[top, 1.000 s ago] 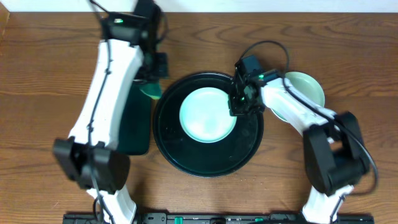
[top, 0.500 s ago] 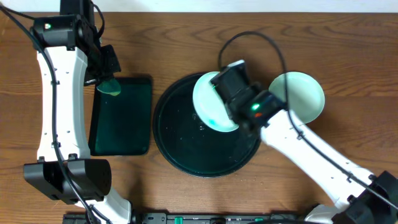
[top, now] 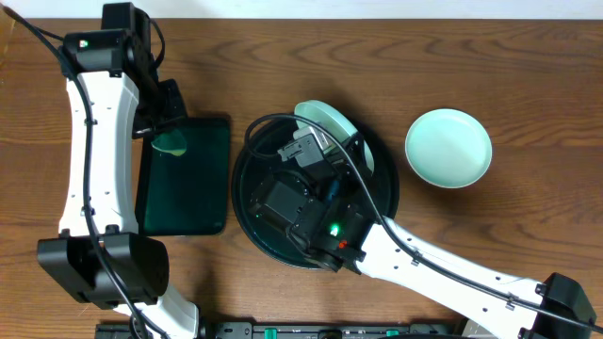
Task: Clean dirty plates on tray and stack at the side
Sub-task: 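Lift the plate with the right gripper and stack it on the right pile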
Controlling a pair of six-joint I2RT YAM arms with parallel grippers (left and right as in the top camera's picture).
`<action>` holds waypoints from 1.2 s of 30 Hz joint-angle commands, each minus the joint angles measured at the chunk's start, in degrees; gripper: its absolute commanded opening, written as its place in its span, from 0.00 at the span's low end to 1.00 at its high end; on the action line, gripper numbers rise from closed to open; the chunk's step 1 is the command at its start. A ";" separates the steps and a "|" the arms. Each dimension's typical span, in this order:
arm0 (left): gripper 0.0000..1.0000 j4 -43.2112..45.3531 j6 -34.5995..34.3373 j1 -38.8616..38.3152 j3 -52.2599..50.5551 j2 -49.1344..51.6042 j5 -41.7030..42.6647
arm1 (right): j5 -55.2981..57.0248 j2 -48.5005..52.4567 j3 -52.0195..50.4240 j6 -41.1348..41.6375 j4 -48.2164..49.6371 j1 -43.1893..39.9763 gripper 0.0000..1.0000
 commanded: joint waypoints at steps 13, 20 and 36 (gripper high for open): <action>0.07 1.22 0.55 0.20 -3.45 -0.11 -0.52 | -66.20 -7.98 2.91 8.90 -3.78 -40.68 0.01; 0.07 1.40 0.55 0.20 -3.48 -0.11 -0.52 | -70.20 -5.51 1.40 9.44 -6.62 -64.61 0.01; 0.07 1.36 0.57 0.20 -3.48 -0.11 -0.52 | -72.15 11.54 -0.37 9.03 -3.48 -72.74 0.51</action>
